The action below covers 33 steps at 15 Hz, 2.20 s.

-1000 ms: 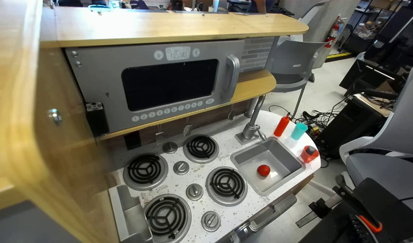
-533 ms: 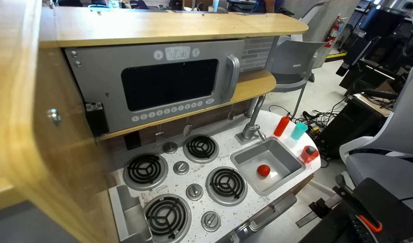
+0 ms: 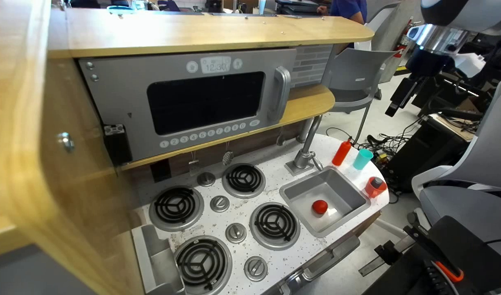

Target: Put the orange ketchup bottle in the blue cup

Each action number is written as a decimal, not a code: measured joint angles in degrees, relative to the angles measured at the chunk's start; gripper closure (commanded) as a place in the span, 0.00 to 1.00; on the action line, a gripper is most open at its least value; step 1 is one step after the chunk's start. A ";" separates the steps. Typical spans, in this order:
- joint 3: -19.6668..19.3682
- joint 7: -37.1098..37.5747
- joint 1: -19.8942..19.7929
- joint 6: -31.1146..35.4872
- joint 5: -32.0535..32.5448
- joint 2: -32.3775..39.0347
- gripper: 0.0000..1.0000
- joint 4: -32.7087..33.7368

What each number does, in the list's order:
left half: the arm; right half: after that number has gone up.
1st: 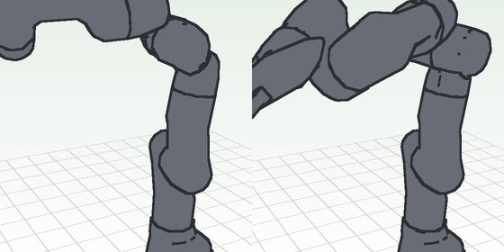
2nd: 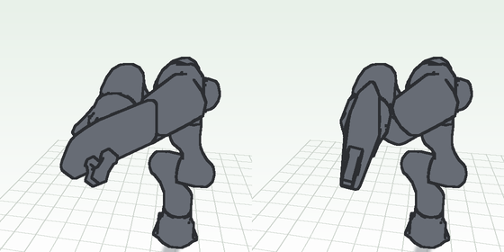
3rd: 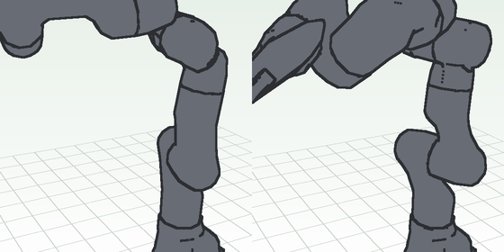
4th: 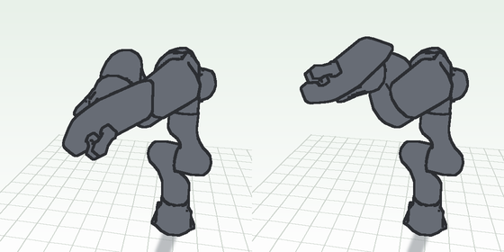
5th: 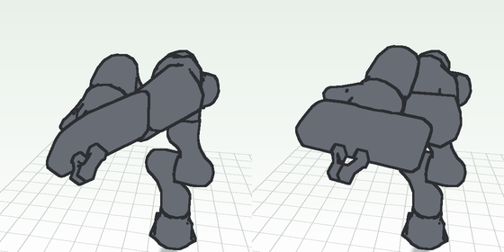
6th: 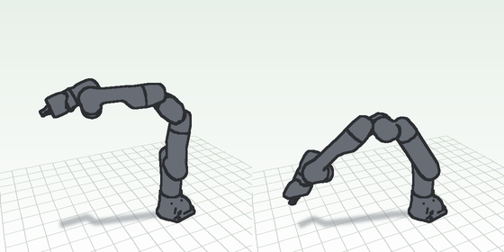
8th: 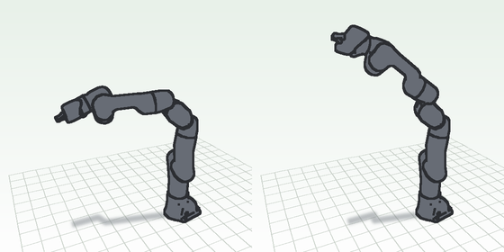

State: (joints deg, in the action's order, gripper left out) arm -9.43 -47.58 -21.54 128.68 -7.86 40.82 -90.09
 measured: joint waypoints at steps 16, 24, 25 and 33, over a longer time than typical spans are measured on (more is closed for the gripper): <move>2.03 0.89 -0.47 2.93 6.70 15.52 0.00 9.99; 3.96 0.94 -0.46 2.54 7.54 19.20 0.00 15.64; 4.03 0.97 -0.42 2.42 7.57 19.60 0.00 16.31; 4.45 1.30 0.64 0.64 8.93 24.20 0.00 21.78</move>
State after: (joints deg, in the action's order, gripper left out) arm -4.99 -46.28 -20.90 129.32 1.08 65.02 -68.30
